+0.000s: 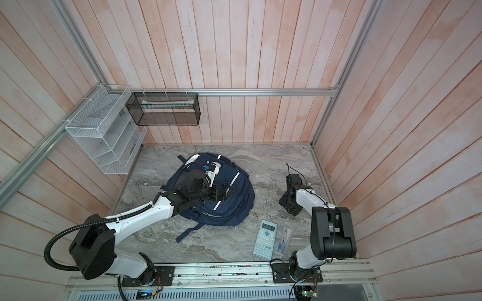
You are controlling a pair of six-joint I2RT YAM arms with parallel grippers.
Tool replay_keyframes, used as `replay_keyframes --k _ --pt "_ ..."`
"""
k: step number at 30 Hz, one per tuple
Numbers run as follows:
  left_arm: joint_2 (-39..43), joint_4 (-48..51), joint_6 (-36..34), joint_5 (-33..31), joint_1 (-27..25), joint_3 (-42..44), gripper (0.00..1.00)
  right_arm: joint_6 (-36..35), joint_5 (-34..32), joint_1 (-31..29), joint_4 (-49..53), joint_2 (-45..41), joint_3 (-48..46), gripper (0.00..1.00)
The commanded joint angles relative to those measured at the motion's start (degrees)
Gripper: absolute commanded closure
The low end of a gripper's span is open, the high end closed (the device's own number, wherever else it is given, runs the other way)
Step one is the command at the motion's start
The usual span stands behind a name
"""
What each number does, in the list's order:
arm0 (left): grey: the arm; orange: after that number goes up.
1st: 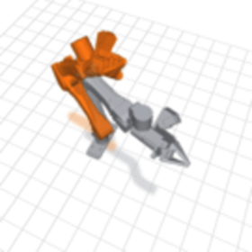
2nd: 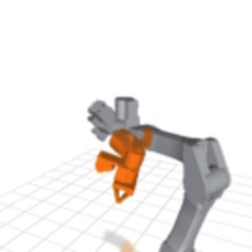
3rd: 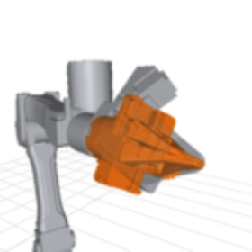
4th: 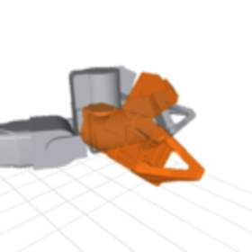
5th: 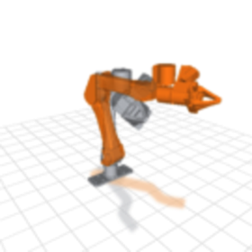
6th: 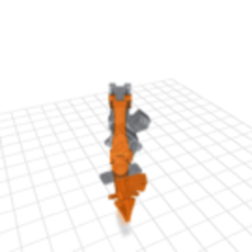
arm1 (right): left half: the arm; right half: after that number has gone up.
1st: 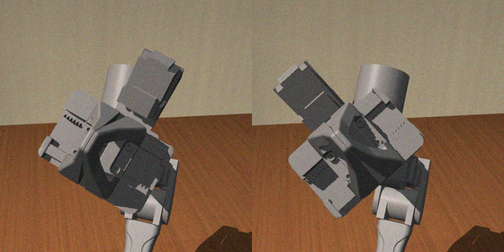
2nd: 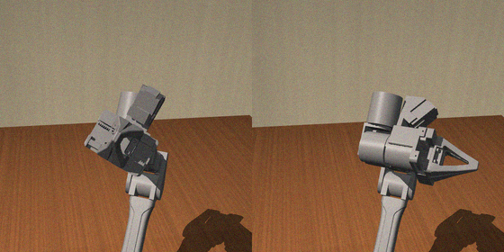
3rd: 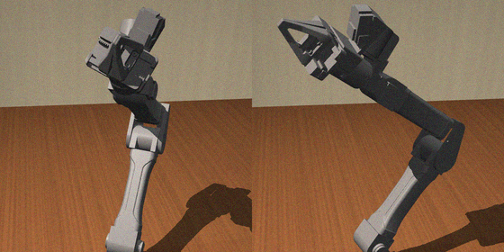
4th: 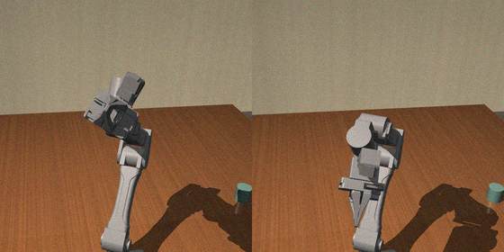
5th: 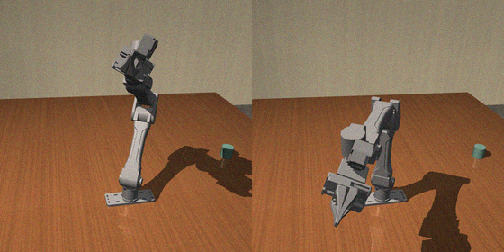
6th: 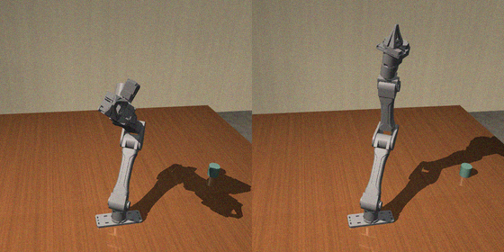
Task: Pack the student bag
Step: 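Lower the right gripper onto the clear pen box and grasp it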
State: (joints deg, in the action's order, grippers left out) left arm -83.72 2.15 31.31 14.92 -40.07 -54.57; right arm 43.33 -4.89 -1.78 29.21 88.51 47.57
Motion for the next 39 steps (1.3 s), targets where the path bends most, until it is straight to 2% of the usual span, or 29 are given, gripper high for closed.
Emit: replay_keyframes --k 1,2,4,5,7,11,13,15,18,25,29,35,39 --pt "1.4 0.3 0.0 -2.2 0.3 -0.3 0.00 -4.2 -0.5 0.3 0.5 0.4 2.2 0.39" --pt "1.4 0.8 -0.1 -2.4 0.1 -0.5 0.00 -4.3 0.4 0.3 1.9 -0.8 1.7 0.33" --pt "1.4 1.3 -0.1 -2.5 0.2 -0.7 0.00 -4.3 0.6 -0.1 4.8 -4.2 -0.2 0.11" --pt "1.4 1.4 -0.1 -2.5 0.2 -0.8 0.00 -4.1 -0.6 -0.1 6.8 -6.1 -0.9 0.03" --pt "1.2 1.2 0.0 -2.0 0.2 -1.1 0.00 -4.2 -3.5 -0.1 10.1 -9.1 -2.6 0.02" --pt "0.6 0.4 0.5 -0.9 0.2 -1.4 0.00 -3.2 -1.8 -0.1 14.3 -13.0 -6.0 0.02" --pt "0.2 0.0 0.7 -0.4 0.2 -1.5 0.00 -1.5 1.0 -0.1 14.6 -15.6 -8.5 0.07" --pt "-0.3 -0.2 1.0 0.0 0.1 -1.5 0.00 -0.3 4.8 -0.2 13.8 -18.6 -11.3 0.16" --pt "-0.6 -0.6 1.3 0.5 0.2 -1.4 0.00 2.0 6.5 -1.1 14.5 -21.3 -13.9 0.22" --pt "-0.4 -2.7 2.2 1.4 0.4 0.0 0.00 4.7 7.7 -2.8 17.2 -24.2 -18.1 0.29" --pt "-1.0 -4.8 3.7 4.1 1.6 1.5 0.00 6.9 7.6 -5.9 18.3 -24.8 -18.9 0.33" --pt "-0.1 -6.7 4.7 6.1 4.0 3.7 0.00 8.7 7.4 -7.4 16.6 -24.3 -20.3 0.44" --pt "1.1 -8.1 5.8 6.4 5.3 5.6 0.00 9.5 5.0 -7.1 15.6 -24.0 -20.1 0.61"
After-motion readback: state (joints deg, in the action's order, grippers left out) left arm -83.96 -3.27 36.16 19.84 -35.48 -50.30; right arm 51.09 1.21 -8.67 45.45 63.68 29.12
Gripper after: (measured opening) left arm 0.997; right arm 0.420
